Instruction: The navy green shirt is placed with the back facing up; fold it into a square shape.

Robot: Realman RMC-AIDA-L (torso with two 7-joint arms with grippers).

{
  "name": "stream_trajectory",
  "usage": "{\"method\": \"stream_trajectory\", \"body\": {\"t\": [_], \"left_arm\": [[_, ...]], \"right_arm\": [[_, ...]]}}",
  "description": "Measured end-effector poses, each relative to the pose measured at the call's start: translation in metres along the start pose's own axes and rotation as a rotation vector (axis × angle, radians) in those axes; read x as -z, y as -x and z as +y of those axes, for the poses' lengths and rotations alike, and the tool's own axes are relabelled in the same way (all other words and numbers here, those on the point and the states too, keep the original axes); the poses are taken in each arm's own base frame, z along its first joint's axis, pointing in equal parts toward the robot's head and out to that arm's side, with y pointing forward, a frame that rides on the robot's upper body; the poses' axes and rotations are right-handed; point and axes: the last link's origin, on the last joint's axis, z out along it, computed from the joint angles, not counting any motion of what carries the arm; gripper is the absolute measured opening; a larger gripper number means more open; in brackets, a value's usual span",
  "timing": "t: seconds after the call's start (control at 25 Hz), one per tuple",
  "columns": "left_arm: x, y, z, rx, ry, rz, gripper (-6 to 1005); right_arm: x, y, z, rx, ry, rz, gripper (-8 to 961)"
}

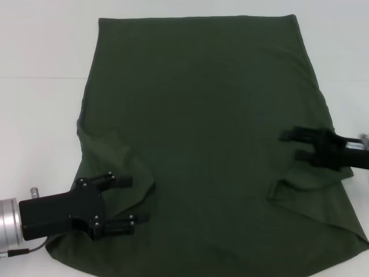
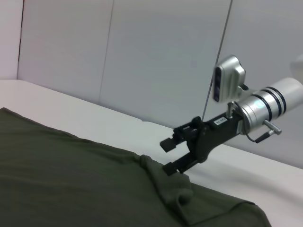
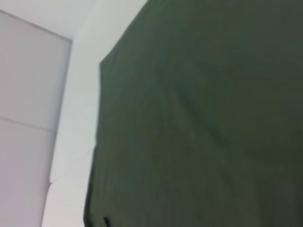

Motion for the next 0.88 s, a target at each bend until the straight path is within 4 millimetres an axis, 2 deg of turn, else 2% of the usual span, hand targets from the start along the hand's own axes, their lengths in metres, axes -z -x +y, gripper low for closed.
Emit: {"method": "stream_trajectory", "body": {"t": [0.24,0.32,0.36,0.6,0.88], "left_arm": [[-0.002,0.0,0.0,0.008,0.007,0.006,878],[-0.002,0.0,0.0,0.007,0.007,0.006,878],[-0.002,-0.001,0.0,0.007,0.007,0.006,878],[-0.004,-0.002,-0.001,0.005,0.01,0.009,878],[-0.004,-0.001,0.001,0.01,0.012,0.011,878]], "right_arm": [[0.051,-0.001,-0.038,-0.074,-0.042,-0.054,790],[0.071,-0.003,-0.052,-0.102,-0.064,-0.091,790],[0.089,-0.003,-0.064,-0.127,-0.087,-0.13,790],[0.107,-0.001,-0.076,-0.144,-0.118,-0.169,789],[0.092,0.007,-0.07,-0.114,-0.145,-0.156,788]]}}
